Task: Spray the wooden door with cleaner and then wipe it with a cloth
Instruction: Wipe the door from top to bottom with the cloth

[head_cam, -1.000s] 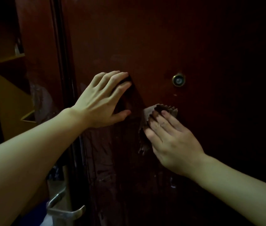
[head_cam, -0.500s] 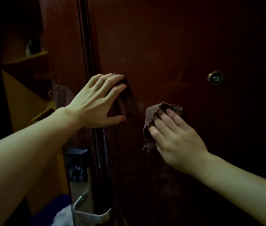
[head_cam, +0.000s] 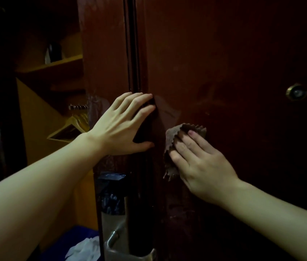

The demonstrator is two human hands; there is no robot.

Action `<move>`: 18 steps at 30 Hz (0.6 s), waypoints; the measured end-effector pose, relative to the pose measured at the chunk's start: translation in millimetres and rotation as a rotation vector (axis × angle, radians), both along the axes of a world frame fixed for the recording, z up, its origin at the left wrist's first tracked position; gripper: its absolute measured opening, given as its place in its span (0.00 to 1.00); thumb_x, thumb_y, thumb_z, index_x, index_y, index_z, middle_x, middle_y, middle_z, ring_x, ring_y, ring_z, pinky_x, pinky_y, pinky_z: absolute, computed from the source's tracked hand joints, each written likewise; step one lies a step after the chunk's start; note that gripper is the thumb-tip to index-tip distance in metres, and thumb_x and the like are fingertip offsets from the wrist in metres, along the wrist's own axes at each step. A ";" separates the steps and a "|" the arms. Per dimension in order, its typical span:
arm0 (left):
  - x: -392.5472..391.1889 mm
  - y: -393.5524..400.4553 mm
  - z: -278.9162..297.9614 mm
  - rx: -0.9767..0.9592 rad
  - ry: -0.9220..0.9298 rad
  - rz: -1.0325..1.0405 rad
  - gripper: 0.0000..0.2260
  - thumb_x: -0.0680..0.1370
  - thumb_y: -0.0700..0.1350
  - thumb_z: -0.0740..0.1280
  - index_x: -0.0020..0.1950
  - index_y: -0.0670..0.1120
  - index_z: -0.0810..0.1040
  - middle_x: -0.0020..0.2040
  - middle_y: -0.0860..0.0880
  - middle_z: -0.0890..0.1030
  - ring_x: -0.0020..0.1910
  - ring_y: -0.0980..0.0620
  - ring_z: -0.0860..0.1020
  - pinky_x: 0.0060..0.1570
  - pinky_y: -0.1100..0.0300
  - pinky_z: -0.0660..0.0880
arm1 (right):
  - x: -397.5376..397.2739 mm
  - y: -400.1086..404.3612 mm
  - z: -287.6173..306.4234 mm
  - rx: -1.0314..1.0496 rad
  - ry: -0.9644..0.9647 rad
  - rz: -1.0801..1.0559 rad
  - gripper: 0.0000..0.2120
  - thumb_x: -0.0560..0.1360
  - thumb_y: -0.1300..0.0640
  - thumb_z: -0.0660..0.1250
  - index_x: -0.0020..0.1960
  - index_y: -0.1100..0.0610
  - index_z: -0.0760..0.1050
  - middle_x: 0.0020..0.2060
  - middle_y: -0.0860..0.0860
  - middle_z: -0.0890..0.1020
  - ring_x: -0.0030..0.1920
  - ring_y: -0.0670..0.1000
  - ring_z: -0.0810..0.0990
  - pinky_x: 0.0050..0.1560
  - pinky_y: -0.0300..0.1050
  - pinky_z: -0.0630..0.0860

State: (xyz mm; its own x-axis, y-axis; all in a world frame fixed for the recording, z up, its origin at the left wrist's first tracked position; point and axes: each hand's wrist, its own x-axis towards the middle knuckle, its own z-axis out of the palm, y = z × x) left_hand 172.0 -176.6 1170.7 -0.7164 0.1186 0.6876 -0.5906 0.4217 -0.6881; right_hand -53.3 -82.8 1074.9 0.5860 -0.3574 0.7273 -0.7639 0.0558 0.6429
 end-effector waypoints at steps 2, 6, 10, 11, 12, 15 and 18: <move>4.5 -4.1 -1.7 -0.010 0.007 -0.005 0.39 0.71 0.67 0.66 0.69 0.37 0.70 0.70 0.36 0.69 0.69 0.36 0.67 0.70 0.41 0.62 | 5.3 -4.8 21.0 -0.027 -0.017 0.010 0.18 0.76 0.53 0.62 0.61 0.62 0.77 0.61 0.61 0.79 0.67 0.63 0.73 0.73 0.58 0.63; 10.8 -10.8 -3.5 -0.009 0.053 -0.026 0.38 0.72 0.67 0.66 0.69 0.37 0.69 0.70 0.35 0.69 0.70 0.36 0.66 0.70 0.40 0.62 | 22.3 -18.0 81.4 -0.131 -0.154 -0.023 0.21 0.76 0.53 0.61 0.65 0.63 0.74 0.64 0.63 0.77 0.69 0.63 0.71 0.74 0.59 0.60; 23.0 -20.2 -13.2 -0.012 0.078 -0.025 0.38 0.72 0.68 0.65 0.69 0.39 0.68 0.70 0.36 0.69 0.72 0.36 0.65 0.71 0.40 0.61 | 36.2 -25.9 62.8 -0.128 -0.162 -0.020 0.21 0.75 0.54 0.62 0.64 0.63 0.74 0.63 0.63 0.77 0.67 0.64 0.72 0.74 0.59 0.59; 26.0 -21.3 -15.0 -0.010 0.095 -0.026 0.38 0.72 0.68 0.65 0.68 0.39 0.67 0.70 0.36 0.69 0.72 0.36 0.65 0.71 0.40 0.61 | 39.8 -27.8 47.0 -0.096 -0.119 -0.004 0.21 0.74 0.54 0.63 0.63 0.63 0.76 0.62 0.63 0.78 0.66 0.64 0.73 0.74 0.59 0.60; 28.4 -22.4 -16.3 -0.007 0.106 -0.028 0.38 0.71 0.67 0.66 0.68 0.40 0.66 0.70 0.36 0.69 0.71 0.37 0.65 0.71 0.41 0.62 | 43.3 -28.8 31.4 -0.053 -0.073 0.008 0.21 0.73 0.53 0.64 0.62 0.63 0.76 0.62 0.62 0.78 0.66 0.64 0.73 0.74 0.59 0.60; 35.6 -23.1 -18.8 0.001 0.095 -0.021 0.38 0.69 0.66 0.68 0.67 0.40 0.67 0.70 0.37 0.69 0.71 0.37 0.66 0.70 0.41 0.63 | 47.2 -29.5 16.3 0.038 0.026 0.023 0.20 0.75 0.53 0.62 0.61 0.62 0.78 0.62 0.61 0.79 0.68 0.62 0.73 0.73 0.58 0.61; 41.9 -22.1 -17.9 0.010 0.089 -0.011 0.39 0.70 0.69 0.66 0.67 0.40 0.67 0.69 0.37 0.70 0.70 0.37 0.67 0.70 0.41 0.62 | 50.5 -33.3 58.9 -0.011 0.018 0.007 0.23 0.72 0.50 0.58 0.60 0.62 0.77 0.61 0.61 0.79 0.66 0.62 0.74 0.74 0.57 0.60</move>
